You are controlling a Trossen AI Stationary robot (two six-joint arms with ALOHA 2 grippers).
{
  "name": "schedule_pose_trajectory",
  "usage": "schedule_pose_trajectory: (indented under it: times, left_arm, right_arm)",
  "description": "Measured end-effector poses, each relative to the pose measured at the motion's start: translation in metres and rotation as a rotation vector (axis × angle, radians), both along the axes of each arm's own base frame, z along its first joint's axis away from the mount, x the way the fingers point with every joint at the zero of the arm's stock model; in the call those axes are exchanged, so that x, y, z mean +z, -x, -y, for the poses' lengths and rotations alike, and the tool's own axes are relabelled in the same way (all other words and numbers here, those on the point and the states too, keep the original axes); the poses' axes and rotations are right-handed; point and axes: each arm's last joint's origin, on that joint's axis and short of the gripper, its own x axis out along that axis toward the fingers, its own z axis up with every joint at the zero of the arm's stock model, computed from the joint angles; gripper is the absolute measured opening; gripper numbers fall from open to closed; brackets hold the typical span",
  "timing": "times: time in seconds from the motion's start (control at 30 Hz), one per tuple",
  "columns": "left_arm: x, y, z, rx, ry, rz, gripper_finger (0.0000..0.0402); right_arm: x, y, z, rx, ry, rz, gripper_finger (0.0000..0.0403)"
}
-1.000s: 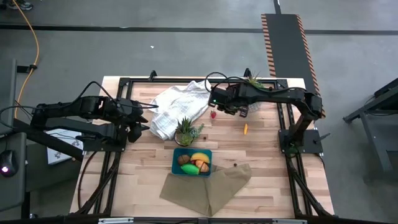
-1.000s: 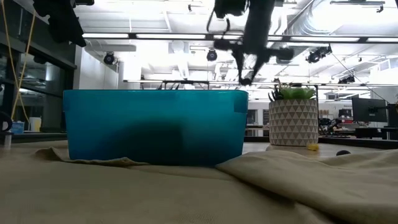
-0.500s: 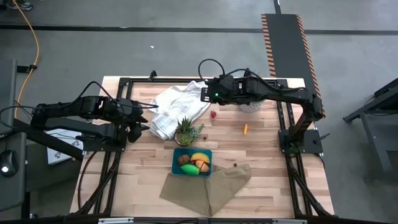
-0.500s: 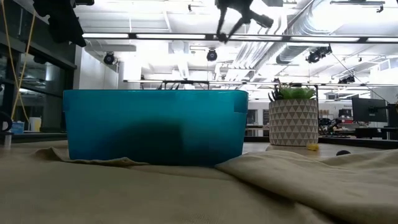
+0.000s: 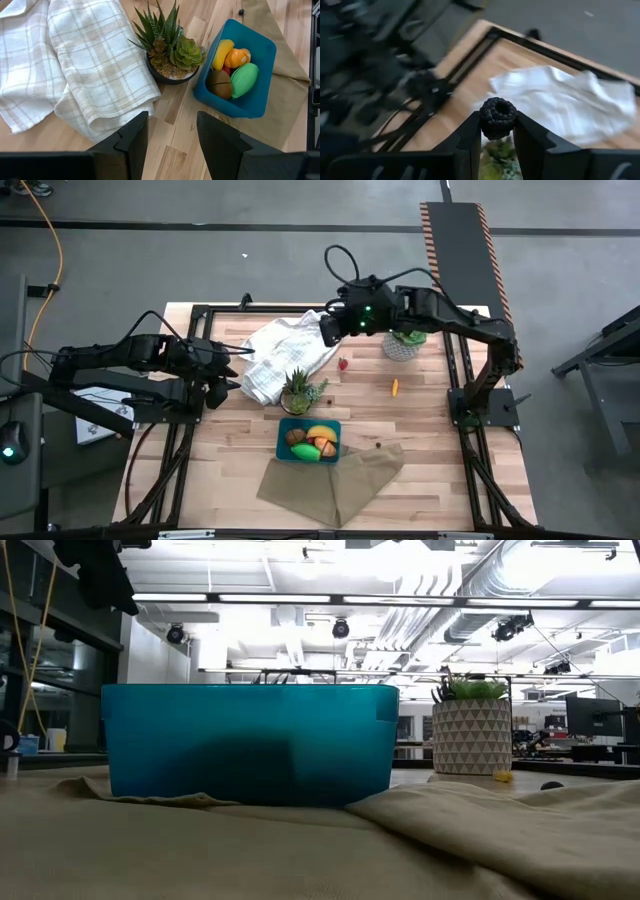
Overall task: Pick and placing Produce into tupperware
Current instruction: Put the blackberry into the blue bin
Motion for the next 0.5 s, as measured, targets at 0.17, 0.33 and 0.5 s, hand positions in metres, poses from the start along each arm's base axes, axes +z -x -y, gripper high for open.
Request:
schedule_pose_trajectory:
  times: [0.17, 0.33, 0.5]
  left_arm:
    - [0.0, 0.0, 0.0, 0.0, 0.0, 0.0, 0.0156]
    - [0.0, 0.0, 0.0, 0.0, 0.0, 0.0, 0.0156]
    - [0.0, 0.0, 0.0, 0.0, 0.0, 0.0, 0.0156]
  right_arm:
    - [0.009, 0.0, -0.014, 0.214, 0.095, 0.01, 0.0078]
    - [0.011, -0.002, -0.037, 0.433, 0.184, 0.013, 0.0078]
    - [0.013, -0.003, -0.059, 0.553, 0.279, 0.031, 0.0078]
